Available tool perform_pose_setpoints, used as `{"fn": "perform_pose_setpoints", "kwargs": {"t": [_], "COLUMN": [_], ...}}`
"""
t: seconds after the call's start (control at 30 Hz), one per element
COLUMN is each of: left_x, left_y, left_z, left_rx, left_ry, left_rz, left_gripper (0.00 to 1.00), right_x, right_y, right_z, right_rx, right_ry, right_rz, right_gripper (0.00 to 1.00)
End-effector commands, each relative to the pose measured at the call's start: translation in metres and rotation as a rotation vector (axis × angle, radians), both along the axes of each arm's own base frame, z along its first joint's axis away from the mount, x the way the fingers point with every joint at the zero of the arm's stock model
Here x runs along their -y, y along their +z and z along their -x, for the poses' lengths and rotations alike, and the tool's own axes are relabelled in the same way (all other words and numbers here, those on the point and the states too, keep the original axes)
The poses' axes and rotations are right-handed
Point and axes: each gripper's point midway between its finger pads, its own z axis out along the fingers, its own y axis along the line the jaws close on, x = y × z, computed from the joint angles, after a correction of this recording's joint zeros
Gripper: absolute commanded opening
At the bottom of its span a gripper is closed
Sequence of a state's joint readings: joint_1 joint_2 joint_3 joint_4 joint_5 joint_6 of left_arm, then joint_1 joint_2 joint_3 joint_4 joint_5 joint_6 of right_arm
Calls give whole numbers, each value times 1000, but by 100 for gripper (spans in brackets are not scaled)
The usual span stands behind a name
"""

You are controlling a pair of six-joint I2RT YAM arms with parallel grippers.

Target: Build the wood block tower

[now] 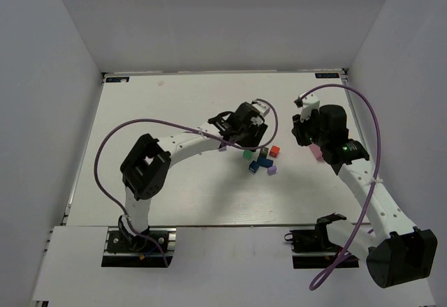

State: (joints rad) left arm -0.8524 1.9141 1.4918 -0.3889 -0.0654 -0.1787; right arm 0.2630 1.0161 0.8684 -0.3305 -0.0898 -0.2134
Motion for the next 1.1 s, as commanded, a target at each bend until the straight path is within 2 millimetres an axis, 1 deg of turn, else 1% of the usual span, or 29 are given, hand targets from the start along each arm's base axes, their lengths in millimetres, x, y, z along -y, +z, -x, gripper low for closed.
{"fn": "perform_pose_setpoints", "kwargs": {"t": [0.0, 0.03, 0.07, 0.1, 0.13, 0.17, 0.2, 0.23, 0.27, 0.3, 0.33, 0.37, 0.4, 0.47, 0.67, 0.7, 0.77, 0.83, 0.9, 0.93, 0.97, 1.0, 1.07], "left_x": [0, 5, 4, 6, 14, 13, 16, 19, 17, 22, 22, 20, 23, 20, 14, 11, 11, 11, 12, 12, 12, 10, 14], "left_y": [6, 6, -2, -8, -3, -6, -15, -15, -19, -16, -21, -21, -25, -24, -23, -23, -23, -32, -31, -37, -37, -42, -38], "left_z": [2, 8, 4, 10, 10, 8, 11, 13, 11, 13, 13, 11, 15, 12, 12, 8, 8, 8, 7, 7, 7, 3, 2], "left_rx": [1, 1, -3, -11, 4, 3, -8, -6, -4, 1, -4, 3, -1, 11, 18, 17, 17, 8, 13, 7, 7, 5, 5], "left_ry": [86, 70, 91, 93, 87, 106, 109, 106, 127, 119, 118, 126, 117, 144, 167, 176, 176, 175, 175, 175, 175, 184, 178], "left_rz": [-47, -47, -67, -85, -77, -91, -110, -124, -133, -125, -134, -139, -147, -152, -166, -166, -166, -182, -174, -184, -184, -186, -173], "left_gripper": [71, 69, 68, 66, 66, 64, 64, 64, 64, 64, 64, 64, 64, 64, 64, 64, 64, 64, 64, 64, 64, 64, 64], "right_x": [2, 3, 2, 3, 3, 2, 2, 3, 2, 1, 2, 3, 2, 2, 1, 1, 1, 1, 1, 2, 1, 2, 2], "right_y": [11, 12, 12, 12, 13, 12, 14, 14, 12, 12, 12, 12, 13, 13, 12, 13, 13, 14, 11, 12, 13, 12, 12], "right_z": [-6, -6, -7, -6, -6, -7, -7, -6, -6, -6, -5, -6, -5, -6, -5, -5, -5, -5, -5, -6, -5, -5, -5], "right_rx": [54, 55, 58, 57, 58, 59, 63, 62, 55, 57, 54, 58, 59, 59, 54, 59, 57, 60, 54, 54, 57, 56, 58], "right_ry": [-23, -23, -22, -22, -23, -22, -23, -25, -23, -20, -21, -23, -22, -20, -17, -15, -16, -15, -16, -18, -16, -18, -15], "right_rz": [-12, -13, -14, -12, -14, -12, -15, -16, -15, -16, -16, -15, -15, -16, -17, -18, -17, -18, -16, -16, -17, -16, -15], "right_gripper": [30, 30, 30, 30, 30, 30, 30, 30, 30, 30, 30, 30, 30, 30, 30, 30, 30, 30, 30, 30, 30, 30, 30]}}
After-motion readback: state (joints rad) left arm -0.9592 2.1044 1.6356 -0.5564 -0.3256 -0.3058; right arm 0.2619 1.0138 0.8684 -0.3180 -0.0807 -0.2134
